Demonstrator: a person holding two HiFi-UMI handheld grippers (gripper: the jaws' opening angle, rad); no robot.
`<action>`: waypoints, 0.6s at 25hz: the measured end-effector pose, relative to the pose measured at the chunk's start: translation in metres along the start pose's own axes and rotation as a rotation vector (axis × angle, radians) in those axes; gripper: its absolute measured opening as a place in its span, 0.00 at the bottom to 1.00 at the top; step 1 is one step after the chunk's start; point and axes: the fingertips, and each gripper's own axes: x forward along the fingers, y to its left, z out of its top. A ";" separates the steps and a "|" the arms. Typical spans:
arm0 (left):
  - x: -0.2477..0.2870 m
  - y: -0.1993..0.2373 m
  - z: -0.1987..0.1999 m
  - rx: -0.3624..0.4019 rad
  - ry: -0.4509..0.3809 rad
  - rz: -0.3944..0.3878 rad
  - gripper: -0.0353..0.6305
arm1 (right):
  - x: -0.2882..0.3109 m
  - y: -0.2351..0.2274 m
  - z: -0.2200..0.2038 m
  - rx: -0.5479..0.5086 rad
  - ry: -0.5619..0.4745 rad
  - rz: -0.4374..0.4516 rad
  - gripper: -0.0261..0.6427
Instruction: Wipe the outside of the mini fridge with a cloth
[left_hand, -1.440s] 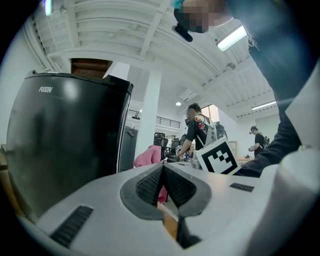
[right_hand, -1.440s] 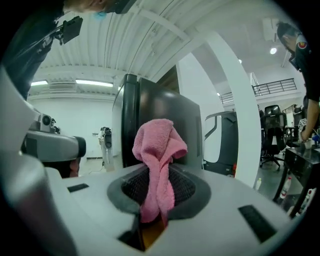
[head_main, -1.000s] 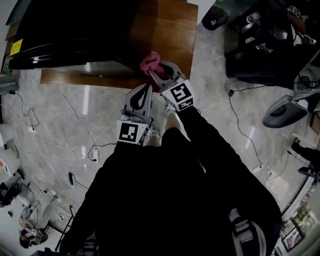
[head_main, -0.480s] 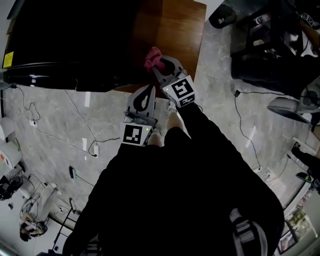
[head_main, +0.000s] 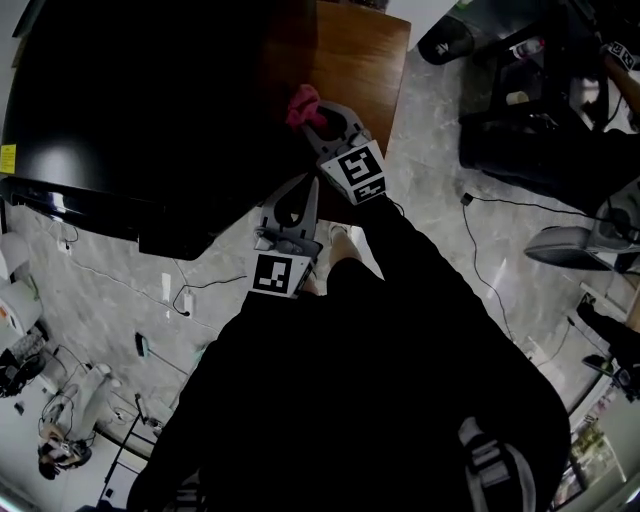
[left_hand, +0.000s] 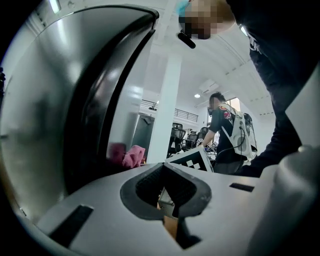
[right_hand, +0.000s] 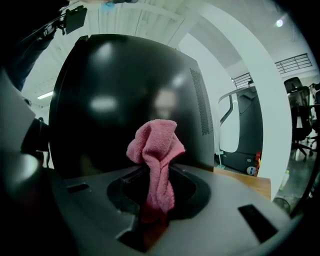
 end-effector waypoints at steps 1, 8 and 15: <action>0.006 -0.001 0.000 -0.006 0.000 0.003 0.06 | 0.003 -0.007 0.001 -0.002 0.001 0.003 0.17; 0.048 -0.004 0.004 -0.007 0.018 0.042 0.06 | 0.022 -0.054 0.007 -0.004 0.011 0.029 0.17; 0.085 0.007 0.022 0.006 0.010 0.084 0.06 | 0.046 -0.096 0.015 -0.001 0.024 0.031 0.17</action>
